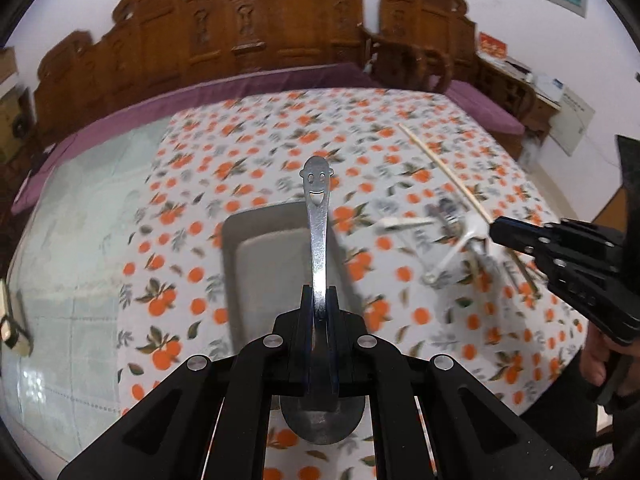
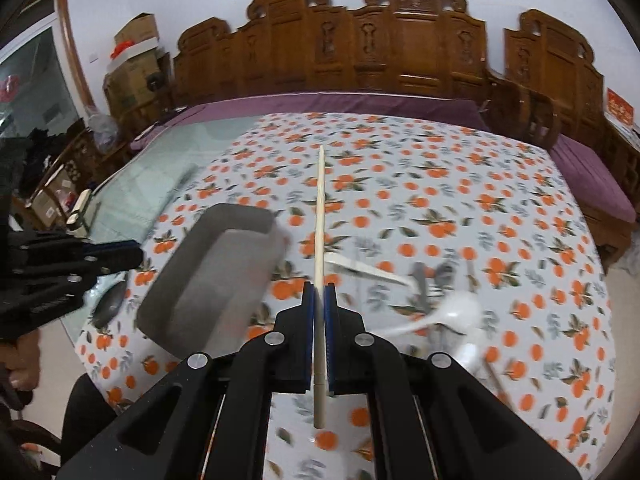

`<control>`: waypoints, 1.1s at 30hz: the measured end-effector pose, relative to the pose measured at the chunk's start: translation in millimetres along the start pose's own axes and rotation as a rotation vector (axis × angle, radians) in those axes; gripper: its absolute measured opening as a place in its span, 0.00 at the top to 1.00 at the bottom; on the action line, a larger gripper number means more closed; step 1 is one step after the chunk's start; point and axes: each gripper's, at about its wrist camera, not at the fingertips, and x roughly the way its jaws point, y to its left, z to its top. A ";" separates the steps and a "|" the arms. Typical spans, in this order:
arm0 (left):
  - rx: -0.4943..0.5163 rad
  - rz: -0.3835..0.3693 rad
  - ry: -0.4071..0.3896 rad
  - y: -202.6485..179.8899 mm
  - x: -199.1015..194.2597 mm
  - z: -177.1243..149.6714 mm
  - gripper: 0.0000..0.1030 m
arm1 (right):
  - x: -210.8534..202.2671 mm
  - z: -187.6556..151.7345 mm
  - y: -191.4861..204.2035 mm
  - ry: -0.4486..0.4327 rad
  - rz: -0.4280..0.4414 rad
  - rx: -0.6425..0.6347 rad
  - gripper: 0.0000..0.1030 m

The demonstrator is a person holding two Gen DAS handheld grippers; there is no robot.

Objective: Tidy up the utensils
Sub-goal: 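Carry the steel spoon into the grey tray and open the left tool while the right tool holds the chopstick, then lower the wooden chopstick into the grey tray and open the right tool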

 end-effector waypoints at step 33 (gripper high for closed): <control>-0.168 0.046 0.011 74.5 6.8 -34.3 0.94 | 97.4 12.9 93.6 0.127 0.209 0.040 0.94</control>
